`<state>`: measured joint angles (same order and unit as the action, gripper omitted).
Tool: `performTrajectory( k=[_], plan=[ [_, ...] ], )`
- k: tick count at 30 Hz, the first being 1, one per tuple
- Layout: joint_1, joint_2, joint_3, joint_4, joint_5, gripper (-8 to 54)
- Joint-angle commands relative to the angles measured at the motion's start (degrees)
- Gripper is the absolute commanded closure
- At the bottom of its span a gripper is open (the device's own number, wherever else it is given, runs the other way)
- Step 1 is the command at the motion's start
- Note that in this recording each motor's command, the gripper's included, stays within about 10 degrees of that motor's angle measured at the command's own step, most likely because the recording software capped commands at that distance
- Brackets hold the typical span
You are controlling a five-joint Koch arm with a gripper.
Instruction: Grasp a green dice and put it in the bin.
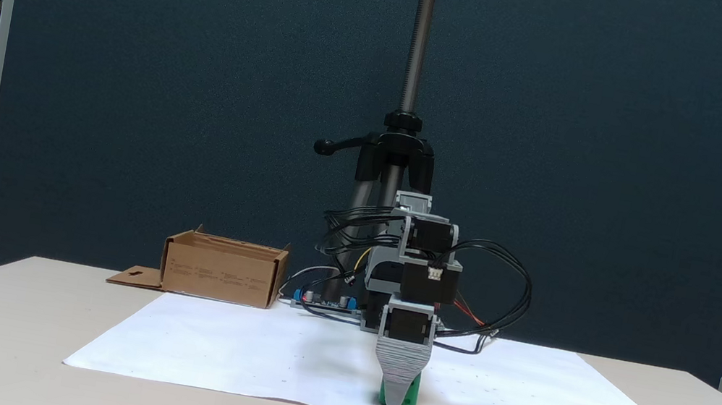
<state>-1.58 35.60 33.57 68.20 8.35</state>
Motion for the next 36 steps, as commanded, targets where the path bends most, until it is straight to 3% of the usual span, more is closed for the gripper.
performTrajectory(
  k=[1, 7, 21, 36],
  plan=[
    [0.62, 2.90, 0.35, 3.78, 2.46, 33.6],
    [1.32, 8.61, 2.55, 5.19, 2.46, 33.6],
    [7.12, 40.87, 16.08, 9.76, 2.46, 33.6],
    [19.86, 43.24, 17.14, 10.46, -1.05, 33.6]
  ],
)
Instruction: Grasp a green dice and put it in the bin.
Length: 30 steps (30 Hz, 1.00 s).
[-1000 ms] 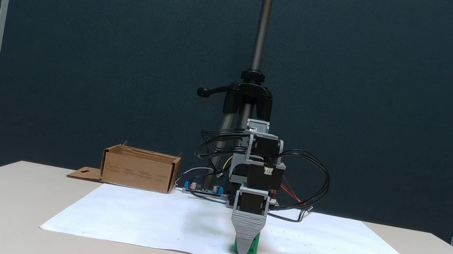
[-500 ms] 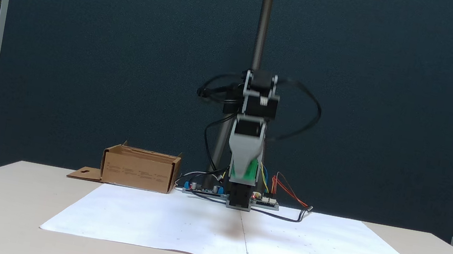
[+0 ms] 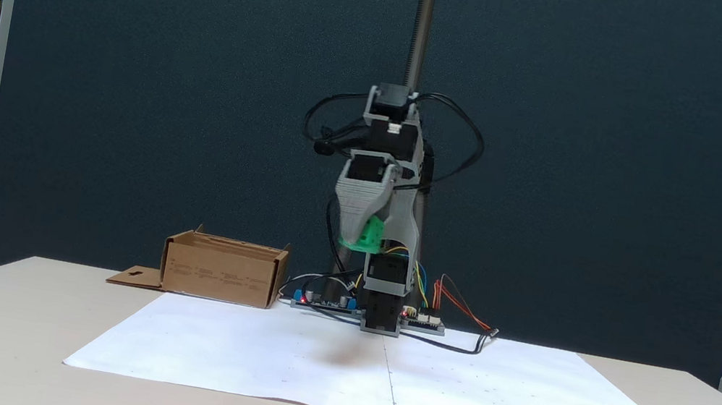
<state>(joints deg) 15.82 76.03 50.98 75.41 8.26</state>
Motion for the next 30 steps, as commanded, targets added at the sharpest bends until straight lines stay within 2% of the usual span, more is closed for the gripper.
performTrajectory(
  k=[1, 17, 30],
  plan=[
    [4.31, 2.81, -0.26, 3.34, -1.67, 33.6],
    [46.76, 5.27, -1.67, 2.72, -16.87, 33.6],
    [71.89, 5.80, -1.76, 2.02, -29.18, 33.6]
  ],
)
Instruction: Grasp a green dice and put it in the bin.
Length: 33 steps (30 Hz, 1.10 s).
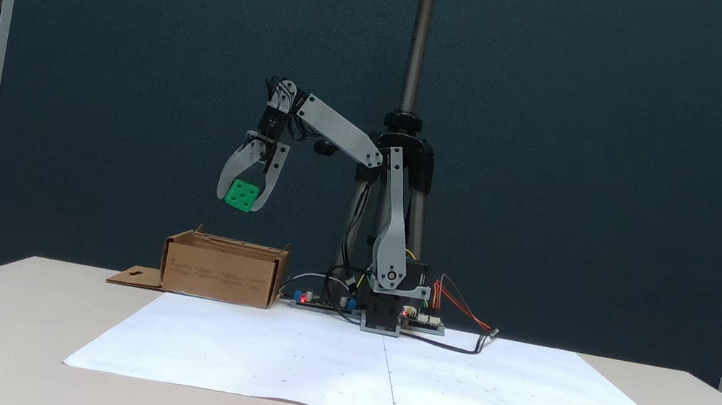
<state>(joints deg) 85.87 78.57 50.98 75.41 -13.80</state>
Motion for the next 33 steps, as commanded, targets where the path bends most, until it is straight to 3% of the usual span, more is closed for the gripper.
performTrajectory(
  k=[1, 8, 19, 21, 22, 27, 33],
  plan=[
    [3.16, 3.25, -1.67, 1.67, -8.44, 33.6],
    [14.24, -1.41, -1.67, -1.76, -16.00, 33.6],
    [17.49, -5.19, 0.44, -5.01, -17.75, 33.6],
    [17.49, -5.19, 1.67, -4.57, -17.75, 25.6],
    [17.31, -5.10, 2.64, -4.66, -17.75, 16.6],
    [16.61, -5.19, 6.42, -4.48, -17.75, -0.7],
    [16.26, -5.10, 6.50, -4.57, -17.75, 1.8]
  ],
)
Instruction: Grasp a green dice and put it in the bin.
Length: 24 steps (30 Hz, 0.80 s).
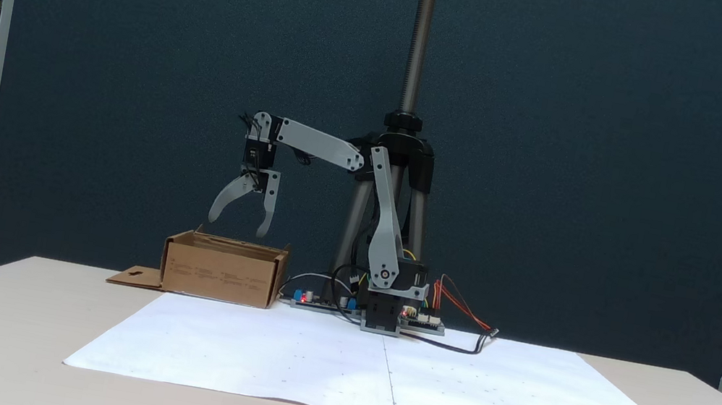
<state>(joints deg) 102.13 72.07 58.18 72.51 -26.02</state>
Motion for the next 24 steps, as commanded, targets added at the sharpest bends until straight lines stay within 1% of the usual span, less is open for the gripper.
performTrajectory(
  k=[1, 7, 10, 17, 22, 24],
  plan=[
    [-0.09, 1.32, -0.70, -1.76, -5.54, 1.8],
    [-1.41, 1.76, -0.70, -2.11, -5.36, 2.5],
    [-4.57, 4.83, -0.88, -2.20, -4.39, 3.4],
    [-19.42, 15.73, -0.88, -2.11, 11.95, 3.4],
    [-33.49, 18.46, -0.97, -2.02, 21.87, 3.4],
    [-38.50, 18.98, -0.88, -1.85, 24.08, 3.4]
  ],
)
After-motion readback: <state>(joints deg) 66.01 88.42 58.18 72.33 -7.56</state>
